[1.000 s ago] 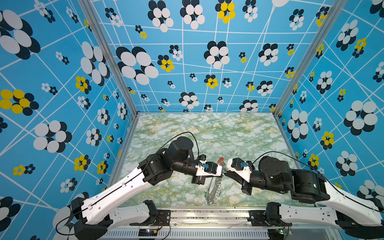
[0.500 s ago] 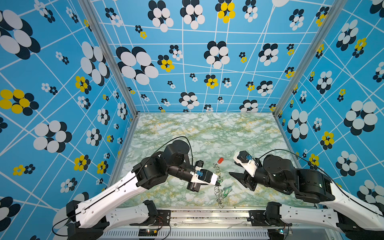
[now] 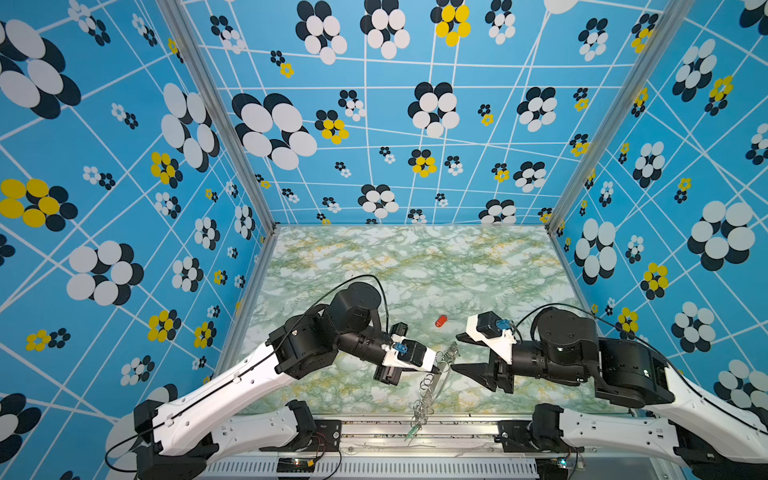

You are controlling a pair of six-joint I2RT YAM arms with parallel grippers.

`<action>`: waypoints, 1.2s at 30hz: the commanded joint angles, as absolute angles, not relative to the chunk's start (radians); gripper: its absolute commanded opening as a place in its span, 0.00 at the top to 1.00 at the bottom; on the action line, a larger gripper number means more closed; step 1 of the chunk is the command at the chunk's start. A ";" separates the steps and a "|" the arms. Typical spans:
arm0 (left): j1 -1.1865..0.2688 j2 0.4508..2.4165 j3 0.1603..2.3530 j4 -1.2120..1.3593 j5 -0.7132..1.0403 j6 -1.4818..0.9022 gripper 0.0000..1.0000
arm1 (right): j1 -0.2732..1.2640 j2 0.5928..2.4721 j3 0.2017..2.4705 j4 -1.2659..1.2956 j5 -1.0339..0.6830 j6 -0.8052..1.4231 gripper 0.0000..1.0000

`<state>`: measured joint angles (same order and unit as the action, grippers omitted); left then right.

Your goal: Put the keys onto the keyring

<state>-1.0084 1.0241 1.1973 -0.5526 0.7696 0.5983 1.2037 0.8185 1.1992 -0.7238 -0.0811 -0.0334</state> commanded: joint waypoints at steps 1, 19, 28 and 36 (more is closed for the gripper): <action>-1.008 1.007 1.177 -0.499 0.772 0.590 1.00 | 1.220 0.795 1.175 -0.650 -0.162 -0.051 0.42; -1.009 1.018 1.161 -0.422 0.693 0.449 1.00 | 1.330 0.843 1.227 -0.728 -0.041 -0.155 0.70; -1.009 1.011 1.165 -0.411 0.688 0.433 1.00 | 1.330 0.851 1.199 -0.728 0.008 -0.154 0.75; -1.011 1.007 1.171 -0.397 0.699 0.422 1.00 | 1.330 0.852 1.184 -0.713 0.021 -0.165 0.76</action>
